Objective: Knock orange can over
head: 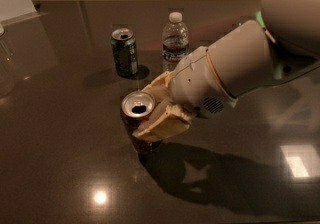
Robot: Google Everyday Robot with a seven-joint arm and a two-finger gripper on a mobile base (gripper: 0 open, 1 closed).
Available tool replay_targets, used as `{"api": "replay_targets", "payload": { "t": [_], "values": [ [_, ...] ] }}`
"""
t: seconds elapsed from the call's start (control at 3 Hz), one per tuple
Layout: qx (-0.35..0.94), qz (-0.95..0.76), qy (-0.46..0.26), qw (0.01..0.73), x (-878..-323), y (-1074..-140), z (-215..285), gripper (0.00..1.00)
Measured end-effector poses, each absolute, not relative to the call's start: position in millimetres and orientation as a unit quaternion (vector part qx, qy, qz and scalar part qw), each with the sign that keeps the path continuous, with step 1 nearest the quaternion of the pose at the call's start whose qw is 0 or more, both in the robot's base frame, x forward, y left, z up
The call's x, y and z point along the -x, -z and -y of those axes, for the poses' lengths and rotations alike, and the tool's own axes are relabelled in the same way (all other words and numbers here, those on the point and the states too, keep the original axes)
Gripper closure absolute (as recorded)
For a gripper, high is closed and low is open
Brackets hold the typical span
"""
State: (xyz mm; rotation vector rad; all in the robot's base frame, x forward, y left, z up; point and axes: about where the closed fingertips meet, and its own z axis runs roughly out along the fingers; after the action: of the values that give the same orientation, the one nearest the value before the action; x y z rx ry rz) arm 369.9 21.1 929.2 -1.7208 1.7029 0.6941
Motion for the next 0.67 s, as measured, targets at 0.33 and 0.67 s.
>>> {"api": "replay_targets", "payload": {
  "t": [0.33, 0.67],
  "values": [
    [0.652, -0.677, -0.205, 0.272, -385, -941, 7, 1.0],
    [0.656, -0.709, -0.144, 0.216, -399, -942, 37, 1.0]
  ]
}}
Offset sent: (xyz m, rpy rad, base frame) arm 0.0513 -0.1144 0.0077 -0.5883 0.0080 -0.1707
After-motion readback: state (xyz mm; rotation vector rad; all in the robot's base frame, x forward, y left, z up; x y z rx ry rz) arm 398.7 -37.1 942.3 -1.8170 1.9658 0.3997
